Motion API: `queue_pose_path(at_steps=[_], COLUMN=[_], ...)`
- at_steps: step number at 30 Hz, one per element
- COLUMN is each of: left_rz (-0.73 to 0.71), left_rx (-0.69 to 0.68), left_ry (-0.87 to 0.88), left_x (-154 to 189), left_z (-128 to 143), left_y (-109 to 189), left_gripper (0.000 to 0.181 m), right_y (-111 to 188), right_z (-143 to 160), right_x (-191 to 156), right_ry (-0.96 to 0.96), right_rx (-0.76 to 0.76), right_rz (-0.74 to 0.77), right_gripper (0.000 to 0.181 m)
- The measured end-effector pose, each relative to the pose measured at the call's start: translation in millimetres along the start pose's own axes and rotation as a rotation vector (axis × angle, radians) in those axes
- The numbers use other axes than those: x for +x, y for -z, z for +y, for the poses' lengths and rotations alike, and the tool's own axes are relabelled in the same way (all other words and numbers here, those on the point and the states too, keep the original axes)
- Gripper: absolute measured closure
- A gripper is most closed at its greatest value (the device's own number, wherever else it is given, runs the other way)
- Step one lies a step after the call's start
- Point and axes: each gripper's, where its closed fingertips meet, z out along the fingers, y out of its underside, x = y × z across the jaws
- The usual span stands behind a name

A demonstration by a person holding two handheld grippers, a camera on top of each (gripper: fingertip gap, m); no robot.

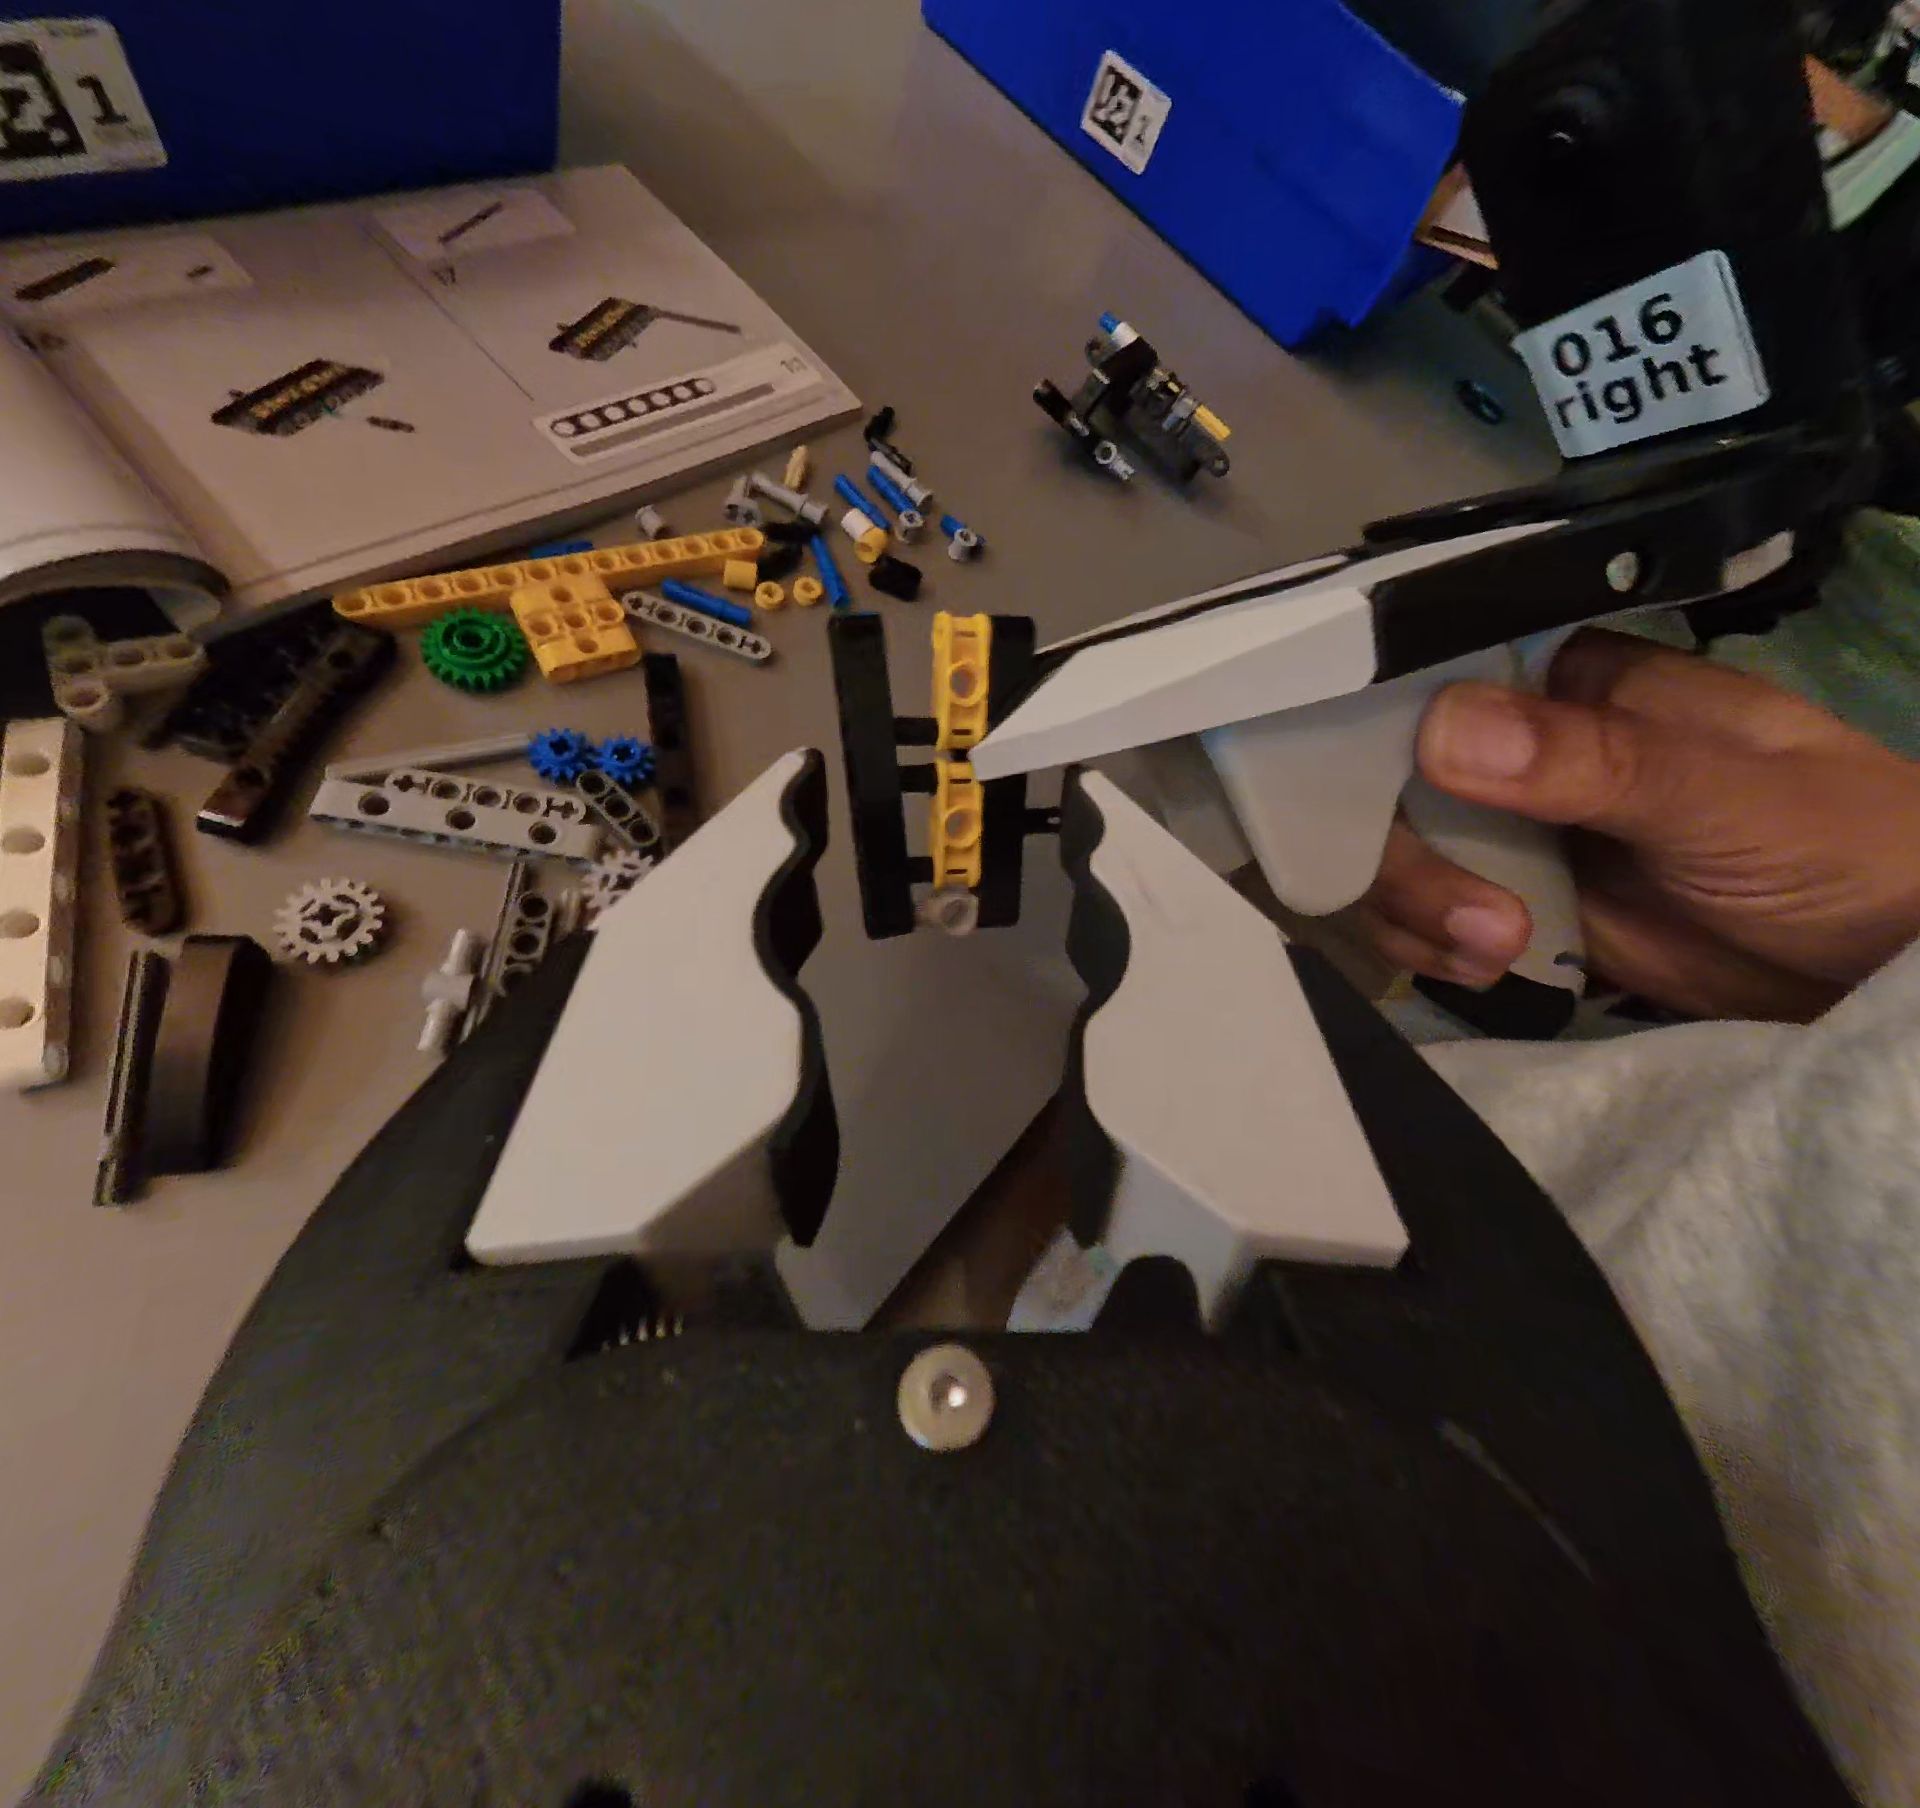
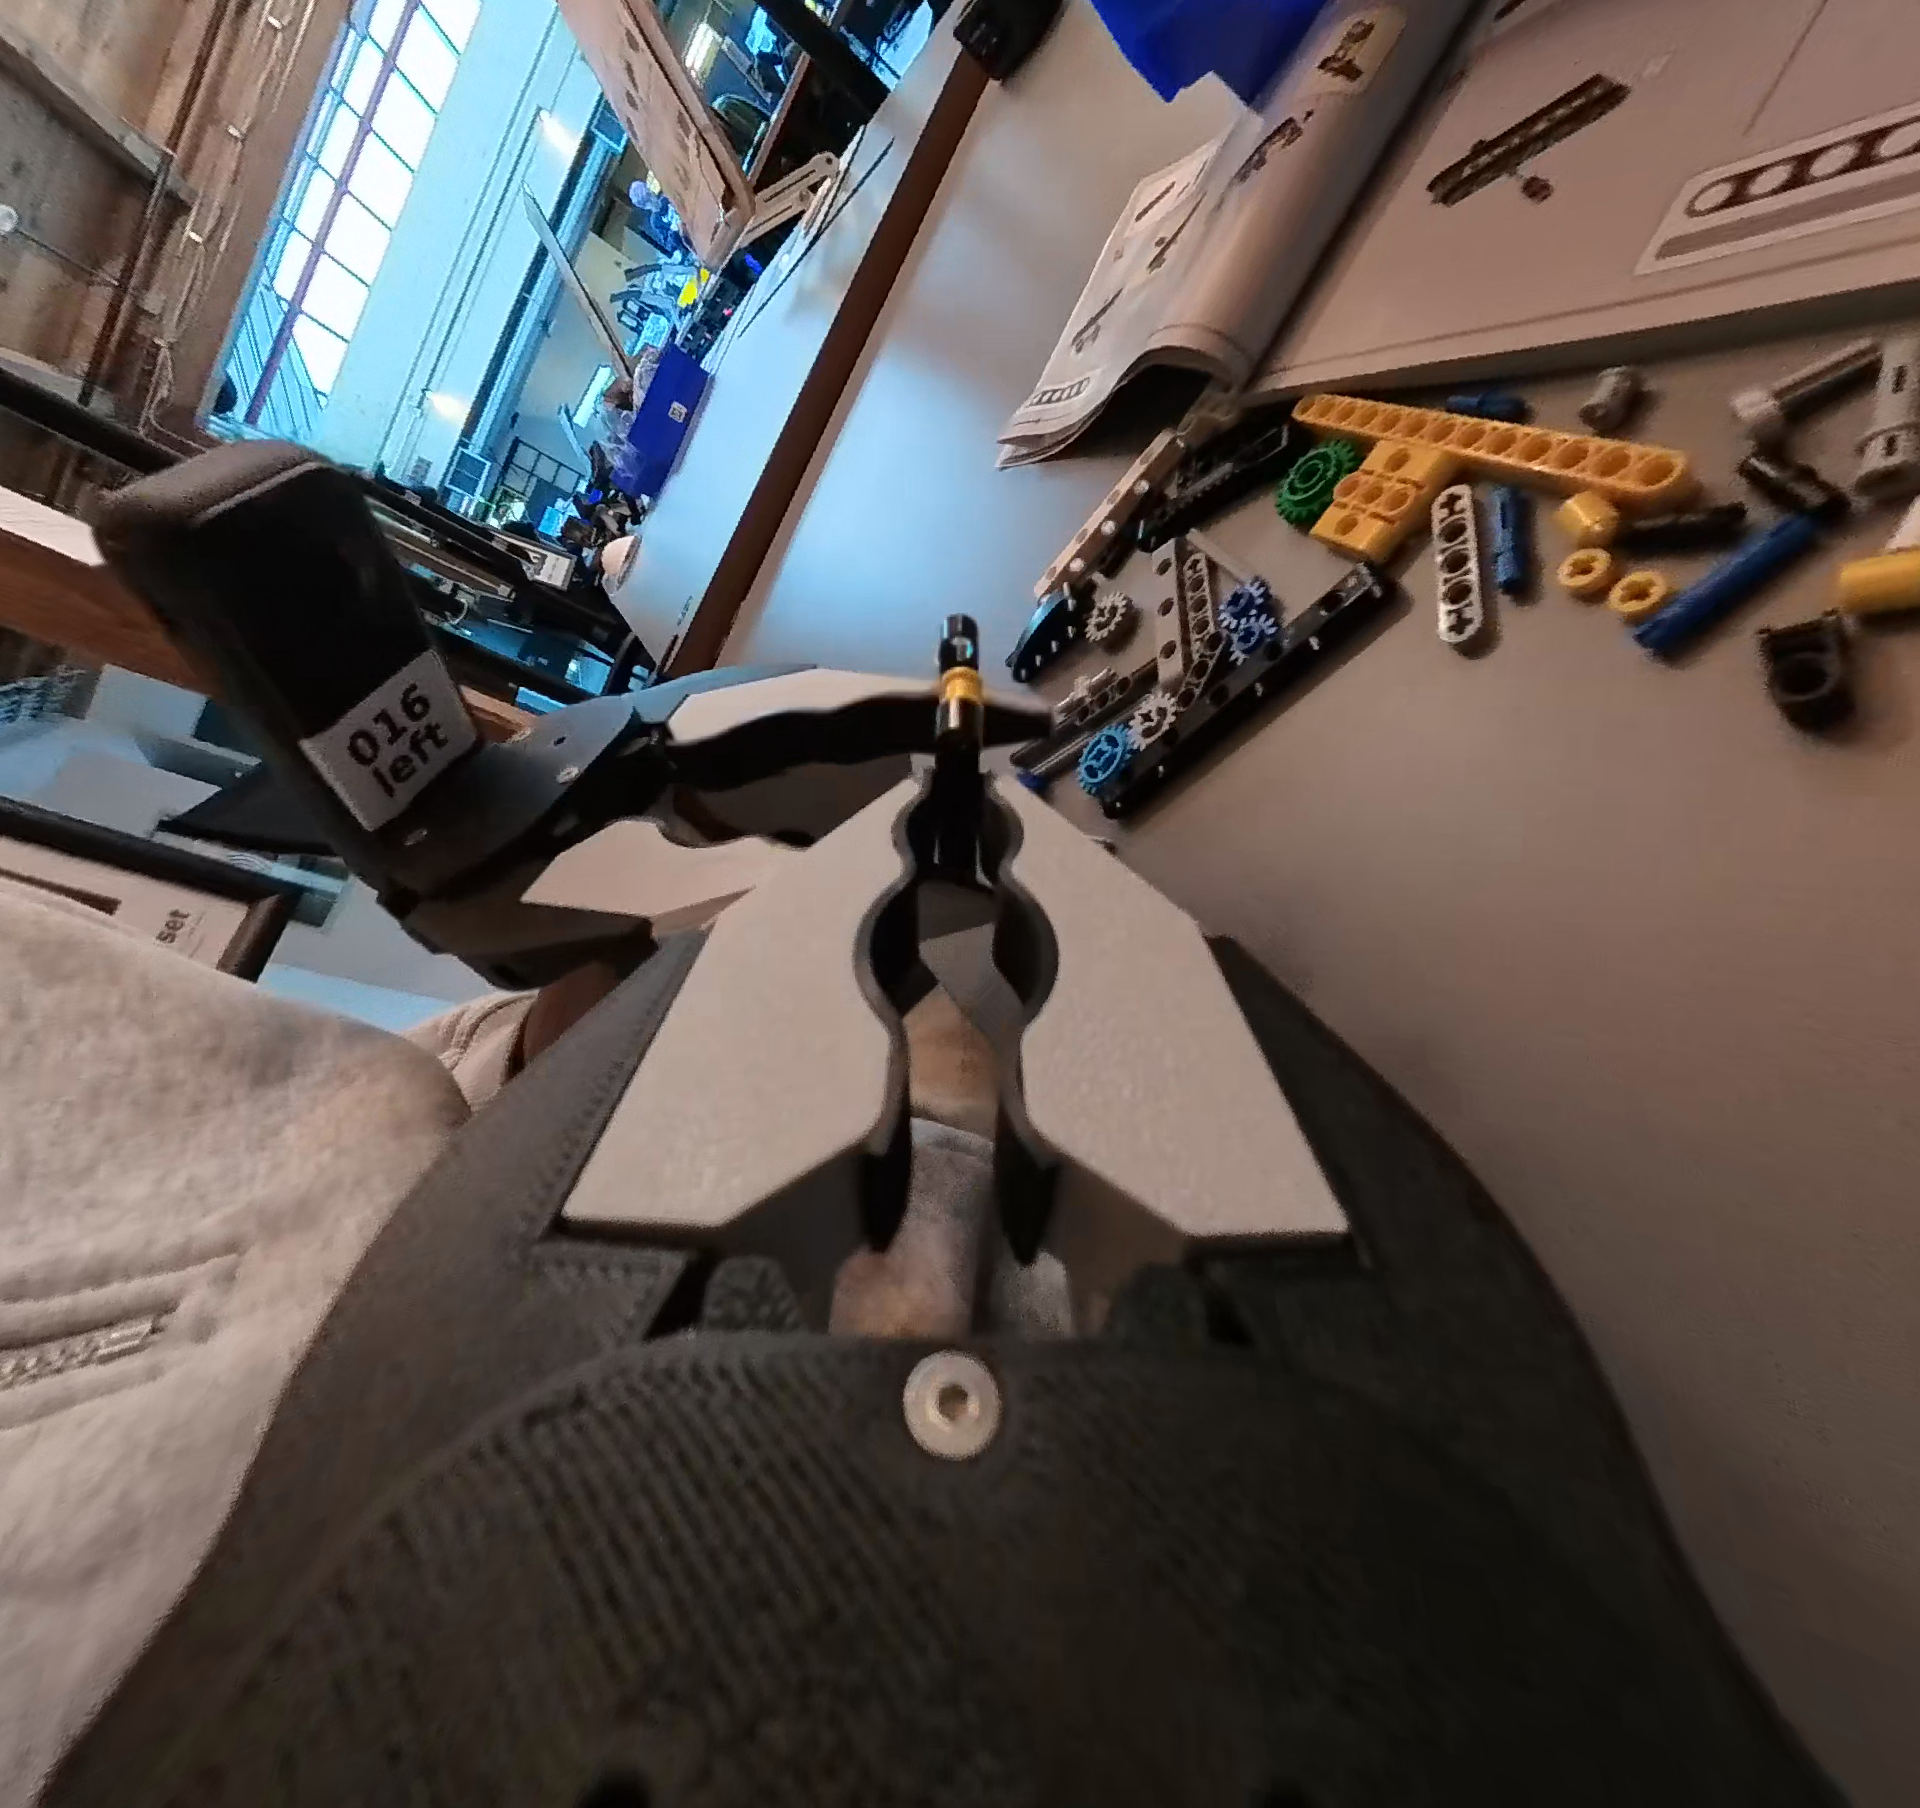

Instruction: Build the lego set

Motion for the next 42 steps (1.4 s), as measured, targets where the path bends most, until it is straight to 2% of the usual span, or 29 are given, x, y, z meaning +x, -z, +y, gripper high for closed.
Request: queue_pose_path(at_steps=[1,7,10,14,17,20,23,25,27,30,33,34,38,42], left_rz=[0.004,0.019,0.017,0.076,0.169,0.321,0.514,0.61,0.66,0.704,0.749,0.762,0.797,0.805], left_rx=[0.004,0.032,0.044,0.106,0.168,0.234,0.279,0.279,0.251,0.183,0.162,0.166,0.193,0.213], left_ry=[-0.013,-0.028,-0.025,0.065,0.162,0.245,0.307,0.274,0.195,0.08,0.004,-0.012,0.026,0.05], left_x=[2,8,10,15,21,36,53,63,70,82,95,99,101,97], left_z=[0,-4,-4,-11,-19,-28,-36,-34,-26,-13,-6,-5,-5,-3], left_y=[0,4,6,12,19,29,38,42,41,35,33,33,40,48], left_gripper=[0.141,0.142,0.142,0.142,0.142,0.143,0.143,0.143,0.143,0.143,0.143,0.143,0.143,0.143], right_y=[0,7,11,21,39,54,54,52,50,52,51,52,59,55], right_z=[0,-2,-2,-9,-28,-37,-28,-18,-9,3,15,17,21,25], right_x=[-1,-9,-18,-23,-22,-29,-42,-49,-54,-63,-64,-65,-76,-78], right_ry=[-0.004,-0.069,-0.058,-0.053,-0.031,0.066,0.166,0.21,0.228,0.23,0.302,0.328,0.416,0.433], right_rx=[0.006,0.04,0.021,0.061,0.136,0.145,0.07,0.024,-0.01,-0.049,-0.059,-0.059,-0.052,-0.05], right_rz=[-0.008,-0.1,-0.141,-0.199,-0.29,-0.42,-0.549,-0.631,-0.697,-0.766,-0.736,-0.736,-0.771,-0.773], right_gripper=[0.177,0.176,0.166,0.163,0.153,0.143,0.121,0.101,0.095,0.098,0.112,0.122,0.146,0.147])
